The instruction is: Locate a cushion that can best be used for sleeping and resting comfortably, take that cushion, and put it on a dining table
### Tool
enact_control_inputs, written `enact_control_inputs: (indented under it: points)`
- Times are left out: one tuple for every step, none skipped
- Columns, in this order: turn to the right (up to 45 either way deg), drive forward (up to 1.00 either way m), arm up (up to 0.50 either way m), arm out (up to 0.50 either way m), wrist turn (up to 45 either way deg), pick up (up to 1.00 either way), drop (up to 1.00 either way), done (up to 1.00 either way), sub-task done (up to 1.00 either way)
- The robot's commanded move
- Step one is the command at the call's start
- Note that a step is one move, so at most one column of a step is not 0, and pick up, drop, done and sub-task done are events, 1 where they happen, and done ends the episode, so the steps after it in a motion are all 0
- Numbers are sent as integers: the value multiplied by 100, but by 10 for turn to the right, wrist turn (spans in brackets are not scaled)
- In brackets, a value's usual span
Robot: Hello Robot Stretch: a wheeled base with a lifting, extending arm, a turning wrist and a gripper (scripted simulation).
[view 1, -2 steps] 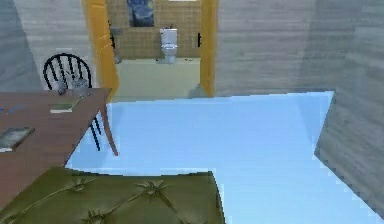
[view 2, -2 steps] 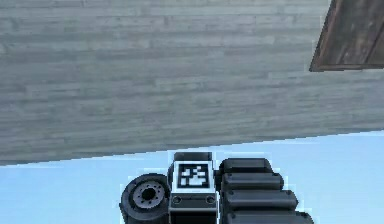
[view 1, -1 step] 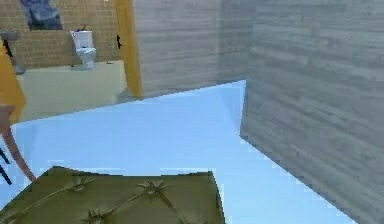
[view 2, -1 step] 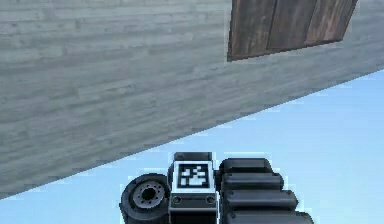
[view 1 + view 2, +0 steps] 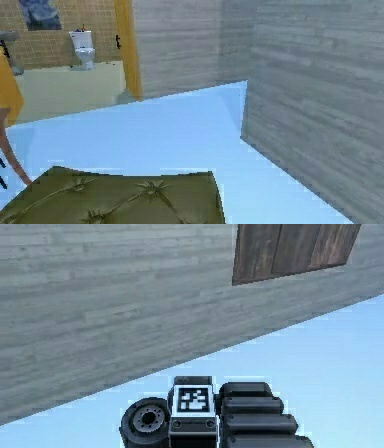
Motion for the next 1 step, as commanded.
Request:
enact_control_inputs:
  points:
    - [-270,0,0,0,0,0,0,0,0]
